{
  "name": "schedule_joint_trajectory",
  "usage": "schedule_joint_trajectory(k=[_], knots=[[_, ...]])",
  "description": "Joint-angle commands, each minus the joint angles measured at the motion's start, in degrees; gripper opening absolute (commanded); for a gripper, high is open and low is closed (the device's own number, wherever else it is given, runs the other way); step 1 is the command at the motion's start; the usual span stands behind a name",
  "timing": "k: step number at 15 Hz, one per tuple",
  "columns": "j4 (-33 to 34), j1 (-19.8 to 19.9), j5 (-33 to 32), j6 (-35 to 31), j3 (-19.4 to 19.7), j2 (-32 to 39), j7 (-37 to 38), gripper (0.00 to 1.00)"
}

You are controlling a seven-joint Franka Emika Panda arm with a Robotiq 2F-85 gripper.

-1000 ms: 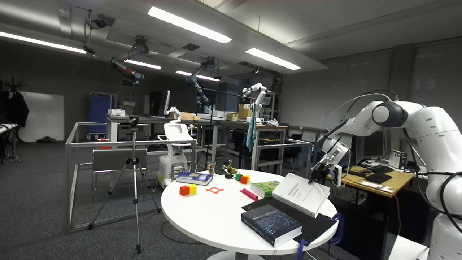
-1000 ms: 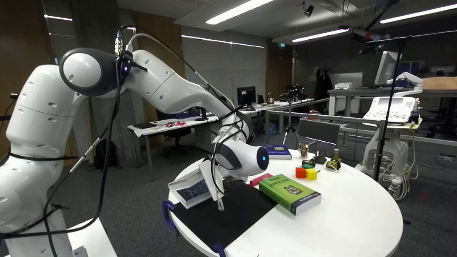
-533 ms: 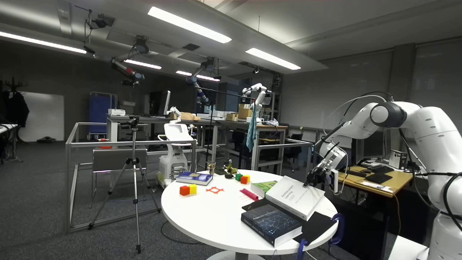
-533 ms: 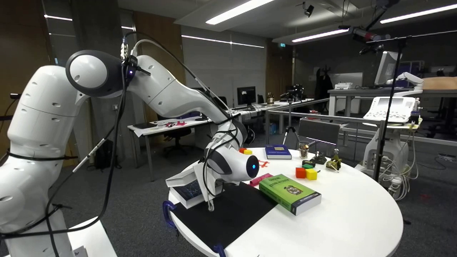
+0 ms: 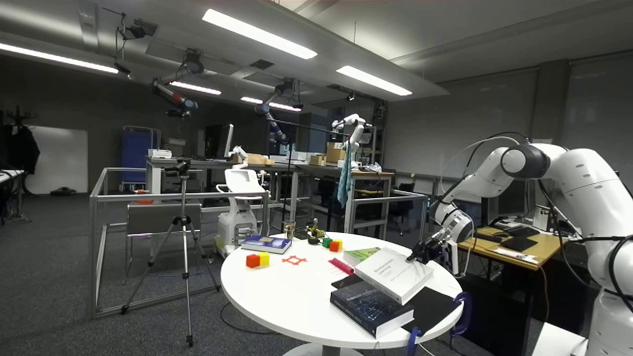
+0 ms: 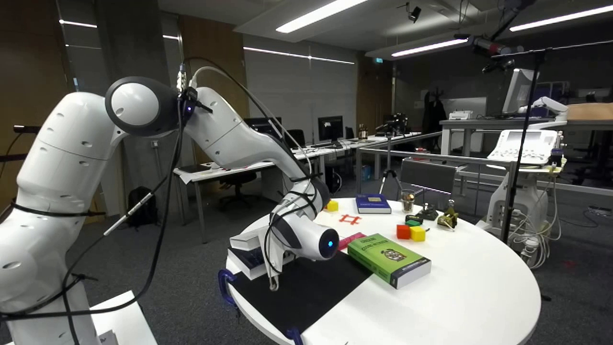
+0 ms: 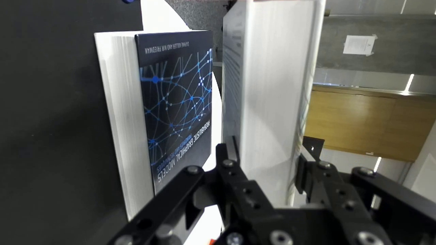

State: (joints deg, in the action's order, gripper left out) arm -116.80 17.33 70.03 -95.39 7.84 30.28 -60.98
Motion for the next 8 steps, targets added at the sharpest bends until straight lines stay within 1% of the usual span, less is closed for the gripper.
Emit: schedule_joint_trajectory(k=[1, 8], knots=[[-1.81, 0.33, 5.59, 2.78, -0.42, -0.76, -1.26, 0.16], [-2.79, -0.62, 8.51, 2.87, -0.21, 1.29, -1.74, 0.16]])
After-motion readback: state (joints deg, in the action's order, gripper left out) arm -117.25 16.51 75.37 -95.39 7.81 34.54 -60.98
